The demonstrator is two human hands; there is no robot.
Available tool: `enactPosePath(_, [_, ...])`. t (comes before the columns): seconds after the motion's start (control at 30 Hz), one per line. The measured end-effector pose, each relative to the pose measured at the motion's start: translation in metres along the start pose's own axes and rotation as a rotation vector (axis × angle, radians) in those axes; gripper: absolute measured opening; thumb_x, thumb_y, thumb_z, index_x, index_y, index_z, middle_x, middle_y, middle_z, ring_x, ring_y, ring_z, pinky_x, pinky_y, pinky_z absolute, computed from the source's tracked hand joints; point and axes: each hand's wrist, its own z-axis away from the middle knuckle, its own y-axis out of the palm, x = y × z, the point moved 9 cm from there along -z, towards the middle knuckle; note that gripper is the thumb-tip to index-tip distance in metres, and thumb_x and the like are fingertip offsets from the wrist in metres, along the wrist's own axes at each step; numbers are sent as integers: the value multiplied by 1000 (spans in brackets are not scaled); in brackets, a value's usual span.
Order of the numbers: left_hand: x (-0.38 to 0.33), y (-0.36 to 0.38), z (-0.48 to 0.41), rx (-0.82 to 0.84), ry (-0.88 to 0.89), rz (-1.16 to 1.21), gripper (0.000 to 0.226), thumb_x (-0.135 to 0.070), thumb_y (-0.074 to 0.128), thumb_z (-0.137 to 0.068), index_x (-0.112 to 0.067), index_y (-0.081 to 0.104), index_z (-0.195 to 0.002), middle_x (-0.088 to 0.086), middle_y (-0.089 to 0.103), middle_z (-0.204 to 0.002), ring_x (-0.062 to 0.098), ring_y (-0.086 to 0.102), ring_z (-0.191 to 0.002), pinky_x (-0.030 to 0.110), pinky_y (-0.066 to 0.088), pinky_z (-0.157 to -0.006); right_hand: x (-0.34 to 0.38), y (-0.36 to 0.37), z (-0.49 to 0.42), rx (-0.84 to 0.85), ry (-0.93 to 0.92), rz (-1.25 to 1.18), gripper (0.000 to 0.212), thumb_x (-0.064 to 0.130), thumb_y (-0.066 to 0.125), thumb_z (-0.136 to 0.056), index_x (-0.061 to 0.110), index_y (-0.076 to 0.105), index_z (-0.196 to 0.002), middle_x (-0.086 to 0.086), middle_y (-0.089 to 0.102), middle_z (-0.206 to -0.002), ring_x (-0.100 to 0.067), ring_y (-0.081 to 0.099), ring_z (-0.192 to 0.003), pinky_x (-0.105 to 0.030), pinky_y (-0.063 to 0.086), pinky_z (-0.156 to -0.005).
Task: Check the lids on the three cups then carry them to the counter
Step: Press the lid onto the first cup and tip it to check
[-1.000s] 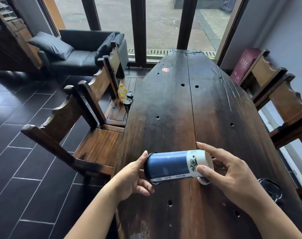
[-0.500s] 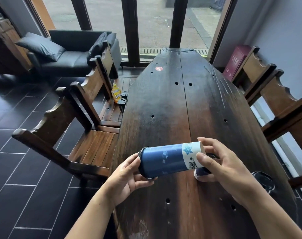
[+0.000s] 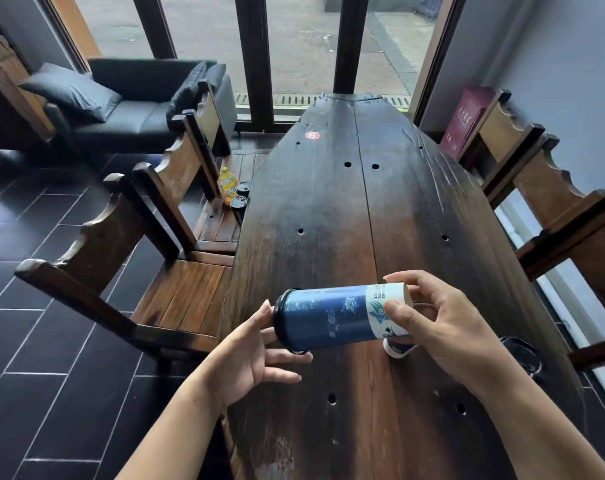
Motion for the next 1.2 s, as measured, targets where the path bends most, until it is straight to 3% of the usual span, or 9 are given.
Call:
enactPosePath(0.07, [7, -3, -2, -35, -76, -55, 73, -76, 44, -91, -24, 57, -141, 22, 70, -129, 42, 74, -98, 40, 65, -61, 5, 0, 2, 17, -51, 87, 41, 63, 73, -82, 41, 67, -116, 5, 76, -103, -19, 77, -95, -45, 67, -73])
enactPosePath(0.17, [14, -2, -7, -37, -150, -105, 75, -79, 33, -87, -30, 55, -140, 22, 71, -128, 37, 75, -85, 34, 63, -52, 12, 3, 5, 46, -114, 192, 38, 49, 76, -84, 44, 65, -119, 9, 77, -105, -19, 75, -94, -48, 63, -78])
enactPosePath(0.23, [17, 2, -10, -14, -178, -104, 79, -80, 33, -85, -29, 55, -142, 22, 72, -125, 34, 76, -79, 32, 62, -50, 14, 5, 6, 65, -133, 214, 37, 37, 79, -88, 42, 65, -122, 6, 77, -106, -20, 74, -94, -50, 62, -78])
enactPosePath(0.5, [16, 9, -14, 41, -133, 11, 73, -69, 43, -88, -22, 56, -143, 25, 70, -123, 36, 77, -79, 34, 63, -48, 17, 3, 6, 75, -155, 203, 41, 45, 73, -86, 45, 62, -125, 7, 75, -108, -17, 73, -101, -50, 62, -81])
enactPosePath(0.63, [7, 16, -11, 120, -36, 92, 72, -67, 70, -81, -24, 63, -139, 26, 64, -136, 44, 74, -97, 40, 66, -61, 15, -2, 6, 23, -108, 84, 48, 66, 64, -79, 45, 64, -123, 4, 77, -107, -16, 75, -101, -50, 65, -77])
enactPosePath(0.77, [-3, 14, -8, 141, 95, 129, 83, -53, 85, -77, -24, 52, -147, 23, 54, -150, 51, 64, -115, 50, 65, -77, 15, -4, 6, -5, -76, -4, 50, 67, 66, -76, 42, 67, -120, -1, 76, -106, -20, 78, -96, -59, 65, -67])
enactPosePath(0.87, [-4, 10, -7, 120, 146, 202, 80, -42, 94, -70, -26, 59, -139, 13, 59, -146, 45, 67, -112, 57, 63, -81, 11, -7, 4, -40, -40, -46, 49, 68, 67, -73, 41, 69, -115, 0, 75, -103, -22, 79, -90, -63, 64, -68])
enactPosePath(1.03, [-3, 12, -6, 144, 175, 216, 81, -33, 93, -73, -24, 55, -144, 13, 58, -147, 44, 64, -121, 63, 58, -92, 5, -8, 3, -59, -4, -14, 51, 72, 70, -72, 40, 70, -112, -4, 75, -100, -25, 78, -92, -57, 65, -65])
enactPosePath(1.2, [-6, 11, -4, 146, 185, 180, 91, -36, 93, -73, -31, 46, -151, 12, 51, -156, 53, 58, -127, 75, 49, -97, 16, -9, 9, -73, -45, 40, 36, 54, 71, -82, 35, 71, -113, 0, 76, -100, -18, 78, -91, -52, 66, -62])
